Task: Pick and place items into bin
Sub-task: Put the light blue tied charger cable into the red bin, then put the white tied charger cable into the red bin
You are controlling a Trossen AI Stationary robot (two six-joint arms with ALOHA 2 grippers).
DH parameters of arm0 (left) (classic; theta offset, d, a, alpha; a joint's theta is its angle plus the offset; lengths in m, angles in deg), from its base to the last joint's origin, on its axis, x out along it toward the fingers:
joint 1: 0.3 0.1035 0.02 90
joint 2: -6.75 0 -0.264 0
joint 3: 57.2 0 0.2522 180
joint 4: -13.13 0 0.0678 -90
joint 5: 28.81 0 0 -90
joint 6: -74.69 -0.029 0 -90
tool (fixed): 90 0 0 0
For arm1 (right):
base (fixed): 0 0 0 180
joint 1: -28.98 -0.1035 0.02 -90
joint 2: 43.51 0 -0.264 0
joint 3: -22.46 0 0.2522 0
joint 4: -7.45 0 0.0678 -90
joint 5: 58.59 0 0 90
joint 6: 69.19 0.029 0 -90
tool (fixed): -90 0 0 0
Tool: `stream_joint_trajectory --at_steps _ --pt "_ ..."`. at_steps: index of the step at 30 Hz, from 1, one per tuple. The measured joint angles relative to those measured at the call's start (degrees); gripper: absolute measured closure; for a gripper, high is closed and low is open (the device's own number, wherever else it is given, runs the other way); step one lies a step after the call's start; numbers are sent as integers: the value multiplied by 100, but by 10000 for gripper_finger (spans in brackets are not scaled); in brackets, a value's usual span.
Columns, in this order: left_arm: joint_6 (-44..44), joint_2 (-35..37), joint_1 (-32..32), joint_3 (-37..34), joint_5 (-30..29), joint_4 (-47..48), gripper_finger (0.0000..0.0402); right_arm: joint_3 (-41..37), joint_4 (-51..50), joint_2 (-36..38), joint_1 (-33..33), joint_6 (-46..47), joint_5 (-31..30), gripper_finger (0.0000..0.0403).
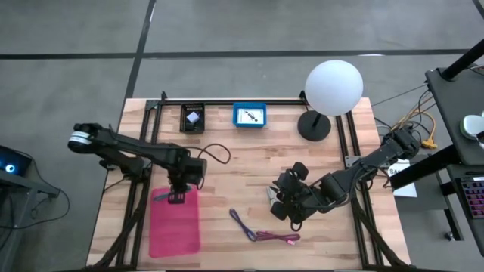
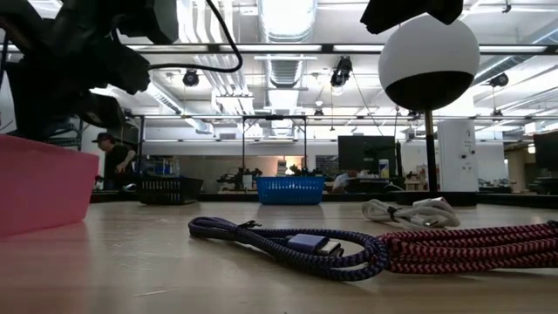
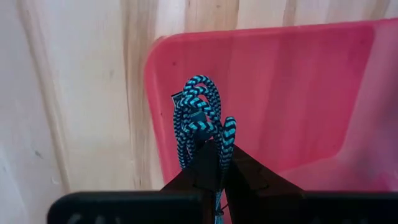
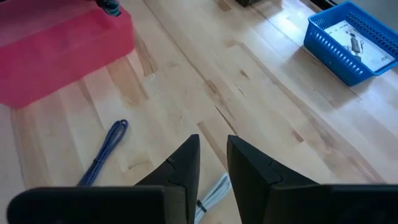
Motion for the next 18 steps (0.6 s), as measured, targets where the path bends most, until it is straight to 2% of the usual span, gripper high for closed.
stream_joint_trajectory --at_steps 6,18 --pt "-123 -104 -13 -2 7 -99 397 0 -4 0 35 -3 0 327" --pt "-110 -100 -12 41 62 -98 348 0 -2 0 72 -6 -1 333"
